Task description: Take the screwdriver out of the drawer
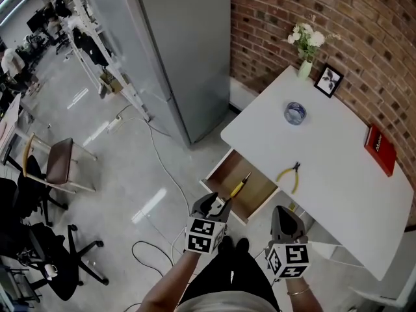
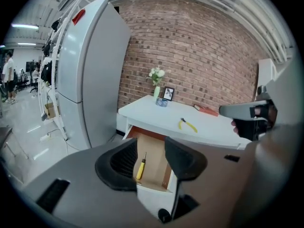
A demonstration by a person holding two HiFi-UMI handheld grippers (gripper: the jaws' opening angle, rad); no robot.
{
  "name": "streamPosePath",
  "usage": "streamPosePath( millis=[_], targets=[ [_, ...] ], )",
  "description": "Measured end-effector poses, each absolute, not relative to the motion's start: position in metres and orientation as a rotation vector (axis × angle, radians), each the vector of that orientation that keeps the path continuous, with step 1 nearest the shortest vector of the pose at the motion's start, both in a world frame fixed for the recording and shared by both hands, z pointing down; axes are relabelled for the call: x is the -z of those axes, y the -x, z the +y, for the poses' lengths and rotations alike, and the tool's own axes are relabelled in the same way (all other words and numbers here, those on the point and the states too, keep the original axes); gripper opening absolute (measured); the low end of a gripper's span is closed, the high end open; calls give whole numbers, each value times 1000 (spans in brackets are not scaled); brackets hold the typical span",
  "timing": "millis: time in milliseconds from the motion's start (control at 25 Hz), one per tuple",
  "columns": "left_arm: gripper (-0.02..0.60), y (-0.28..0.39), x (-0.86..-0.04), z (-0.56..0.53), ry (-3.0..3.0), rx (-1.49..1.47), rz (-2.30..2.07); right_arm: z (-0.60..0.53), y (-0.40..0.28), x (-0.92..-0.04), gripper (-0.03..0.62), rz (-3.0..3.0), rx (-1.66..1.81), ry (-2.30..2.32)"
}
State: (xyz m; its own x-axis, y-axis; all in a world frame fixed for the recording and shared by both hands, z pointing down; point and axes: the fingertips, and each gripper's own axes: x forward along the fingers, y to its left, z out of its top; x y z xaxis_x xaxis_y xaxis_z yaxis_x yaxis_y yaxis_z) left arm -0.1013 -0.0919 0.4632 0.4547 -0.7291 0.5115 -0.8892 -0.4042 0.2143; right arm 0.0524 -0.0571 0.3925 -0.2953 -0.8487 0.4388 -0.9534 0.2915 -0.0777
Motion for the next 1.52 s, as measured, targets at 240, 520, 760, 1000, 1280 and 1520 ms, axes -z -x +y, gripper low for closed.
streamPosePath(
  millis=[240,520,760,1000,1280,1520],
  targets=[
    [175,86,-496,-103,-2220,-553,-1312,-61,-62,-410,2,-2236,-509,-1627],
    [170,69,-549,-126,-2207,-683,-1261,-69,-61,-445,2,-2231,-535,-1553],
    [164,59,-593,-136,-2191,-760,-1221,-79,-57,-481,2,-2223,-539,-1506],
    [165,49,-636,-146,-2174,-847,-1175,-87,-62,-512,2,-2219,-596,-1483],
    [169,43,-669,-161,-2098,-944,-1162,-96,-62,-543,2,-2217,-624,-1454],
    [166,29,-689,-170,-2099,-1018,-1103,-98,-64,-561,2,-2210,-651,-1449]
  ],
)
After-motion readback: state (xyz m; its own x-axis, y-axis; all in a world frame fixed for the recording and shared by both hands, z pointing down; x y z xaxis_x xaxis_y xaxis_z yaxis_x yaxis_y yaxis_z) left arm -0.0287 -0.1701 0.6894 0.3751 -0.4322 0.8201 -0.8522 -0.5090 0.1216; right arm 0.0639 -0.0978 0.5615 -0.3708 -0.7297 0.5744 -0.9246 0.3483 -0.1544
